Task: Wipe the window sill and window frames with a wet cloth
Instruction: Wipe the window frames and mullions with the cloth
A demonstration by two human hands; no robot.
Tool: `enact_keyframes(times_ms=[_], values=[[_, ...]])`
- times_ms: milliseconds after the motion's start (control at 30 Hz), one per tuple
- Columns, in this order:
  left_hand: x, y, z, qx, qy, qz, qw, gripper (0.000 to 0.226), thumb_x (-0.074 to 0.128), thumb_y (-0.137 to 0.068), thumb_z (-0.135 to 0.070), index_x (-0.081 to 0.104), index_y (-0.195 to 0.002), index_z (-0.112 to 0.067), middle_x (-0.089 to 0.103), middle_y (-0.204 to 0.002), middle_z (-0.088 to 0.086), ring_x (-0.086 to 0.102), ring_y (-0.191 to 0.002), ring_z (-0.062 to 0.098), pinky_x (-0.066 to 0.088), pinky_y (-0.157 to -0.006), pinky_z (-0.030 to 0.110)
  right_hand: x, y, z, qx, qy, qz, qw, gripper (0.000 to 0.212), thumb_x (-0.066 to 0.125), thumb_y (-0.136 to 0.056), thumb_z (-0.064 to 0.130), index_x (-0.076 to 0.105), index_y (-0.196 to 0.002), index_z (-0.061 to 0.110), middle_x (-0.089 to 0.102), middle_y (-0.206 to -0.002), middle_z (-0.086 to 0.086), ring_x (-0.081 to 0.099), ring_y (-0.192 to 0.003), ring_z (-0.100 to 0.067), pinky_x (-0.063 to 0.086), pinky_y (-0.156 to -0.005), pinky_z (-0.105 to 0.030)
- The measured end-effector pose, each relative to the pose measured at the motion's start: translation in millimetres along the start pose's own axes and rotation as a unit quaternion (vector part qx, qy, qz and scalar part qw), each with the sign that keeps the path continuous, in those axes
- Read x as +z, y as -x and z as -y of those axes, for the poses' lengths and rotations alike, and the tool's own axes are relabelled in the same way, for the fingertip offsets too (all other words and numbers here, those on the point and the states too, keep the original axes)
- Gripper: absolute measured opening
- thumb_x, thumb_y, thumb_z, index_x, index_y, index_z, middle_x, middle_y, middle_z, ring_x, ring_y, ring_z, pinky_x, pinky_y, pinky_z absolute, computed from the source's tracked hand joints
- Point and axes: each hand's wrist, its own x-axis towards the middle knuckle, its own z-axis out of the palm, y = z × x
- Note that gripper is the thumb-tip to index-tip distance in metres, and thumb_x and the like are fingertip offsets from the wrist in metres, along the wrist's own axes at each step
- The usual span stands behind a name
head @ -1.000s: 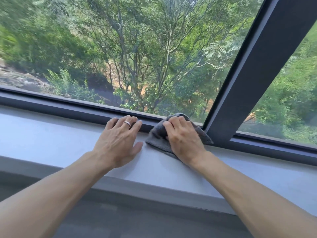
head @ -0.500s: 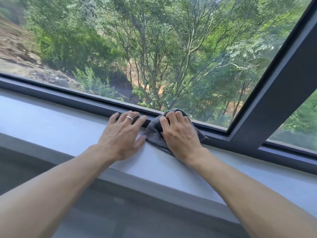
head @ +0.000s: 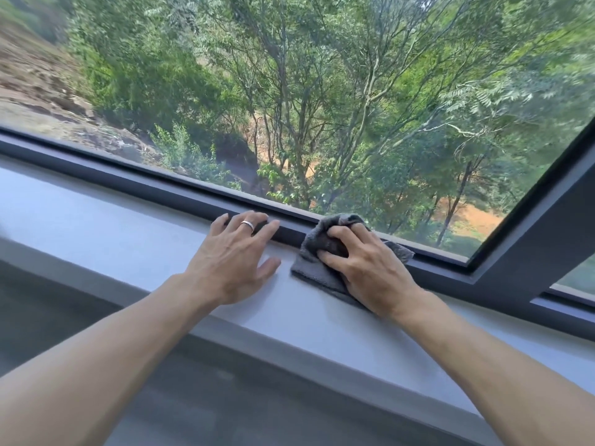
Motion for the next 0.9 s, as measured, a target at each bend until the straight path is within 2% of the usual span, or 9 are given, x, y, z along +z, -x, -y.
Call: enact_keyframes(times_ms=[100, 233, 333, 500, 600, 700, 767, 900], values=[[-3.1, 6.6, 16.8, 0.004, 0.013, 0.002, 1.0, 0.063, 0.042, -0.097, -0.05, 0.026, -0.152, -0.023, 0.03, -0.156, 0.001, 0.022, -0.146, 0.019, 0.012, -0.121, 0.04, -10.4, 21.7, -3.5, 0.022, -0.001, 0.0, 1.0, 0.027, 0.075, -0.081, 0.006, 0.074, -0.106, 0.015, 0.06, -0.122, -0.012, 0.056, -0.097, -0.032, 0.054, -0.084, -0.045], [-6.0, 8.6, 43.7, -0.003, 0.02, 0.004, 1.0, 0.064, 0.037, -0.098, -0.052, 0.024, -0.154, -0.023, 0.024, -0.16, 0.001, 0.012, -0.15, 0.018, 0.008, -0.122, 0.042, 2.5, -24.5, 15.0, -0.027, -0.007, -0.001, 1.0, 0.034, 0.058, -0.087, 0.007, 0.069, -0.118, 0.018, 0.057, -0.136, -0.006, 0.054, -0.113, -0.029, 0.05, -0.093, -0.042], [-9.3, -1.0, 50.7, -0.011, 0.014, 0.023, 1.0, 0.066, 0.035, -0.098, -0.053, 0.017, -0.155, -0.025, 0.018, -0.162, -0.001, 0.008, -0.15, 0.016, 0.007, -0.122, 0.043, 16.1, -59.5, 30.2, -0.015, -0.023, 0.009, 1.0, 0.04, 0.048, -0.091, 0.015, 0.064, -0.127, 0.023, 0.052, -0.143, -0.005, 0.049, -0.122, -0.028, 0.044, -0.099, -0.041], [-12.9, -6.9, 63.4, -0.009, 0.016, 0.061, 0.998, 0.068, 0.037, -0.097, -0.054, 0.011, -0.155, -0.028, 0.012, -0.163, -0.005, 0.002, -0.151, 0.015, 0.008, -0.121, 0.044, 4.1, -20.1, 15.1, 0.002, -0.022, 0.037, 0.999, 0.033, 0.061, -0.088, 0.016, 0.068, -0.12, 0.02, 0.054, -0.139, -0.007, 0.052, -0.113, -0.03, 0.048, -0.094, -0.046], [-10.7, -10.7, 65.8, 0.002, 0.038, 0.057, 0.998, 0.07, 0.04, -0.096, -0.055, 0.013, -0.155, -0.028, 0.014, -0.162, -0.005, 0.003, -0.15, 0.016, 0.014, -0.121, 0.045, 3.4, -34.6, 14.9, -0.009, 0.004, 0.038, 0.999, 0.037, 0.053, -0.088, 0.016, 0.068, -0.121, 0.021, 0.054, -0.139, -0.008, 0.051, -0.11, -0.029, 0.048, -0.091, -0.043], [-10.3, -17.2, 71.2, 0.015, 0.033, 0.049, 0.998, 0.068, 0.04, -0.096, -0.054, 0.014, -0.155, -0.03, 0.018, -0.161, -0.008, 0.008, -0.15, 0.015, 0.018, -0.119, 0.043, 19.8, -82.3, 35.8, -0.029, 0.005, 0.046, 0.999, 0.041, 0.043, -0.091, 0.024, 0.066, -0.124, 0.027, 0.052, -0.142, -0.007, 0.048, -0.117, -0.027, 0.037, -0.093, -0.038], [-10.8, -18.4, 75.4, 0.022, 0.027, 0.059, 0.998, 0.067, 0.038, -0.097, -0.053, 0.011, -0.156, -0.032, 0.015, -0.162, -0.011, 0.007, -0.15, 0.012, 0.016, -0.12, 0.043, 26.0, -90.6, 40.3, -0.025, -0.002, 0.046, 0.999, 0.036, 0.049, -0.092, 0.026, 0.067, -0.123, 0.027, 0.051, -0.142, -0.007, 0.046, -0.119, -0.026, 0.035, -0.095, -0.037], [-14.6, -14.4, 89.3, 0.034, 0.019, 0.077, 0.996, 0.066, 0.035, -0.099, -0.054, 0.005, -0.155, -0.035, 0.003, -0.164, -0.009, -0.001, -0.15, 0.01, 0.006, -0.122, 0.042, 11.4, -50.9, 26.0, -0.02, -0.007, 0.061, 0.998, 0.033, 0.057, -0.091, 0.021, 0.066, -0.123, 0.021, 0.05, -0.141, -0.01, 0.048, -0.112, -0.028, 0.035, -0.099, -0.038]])
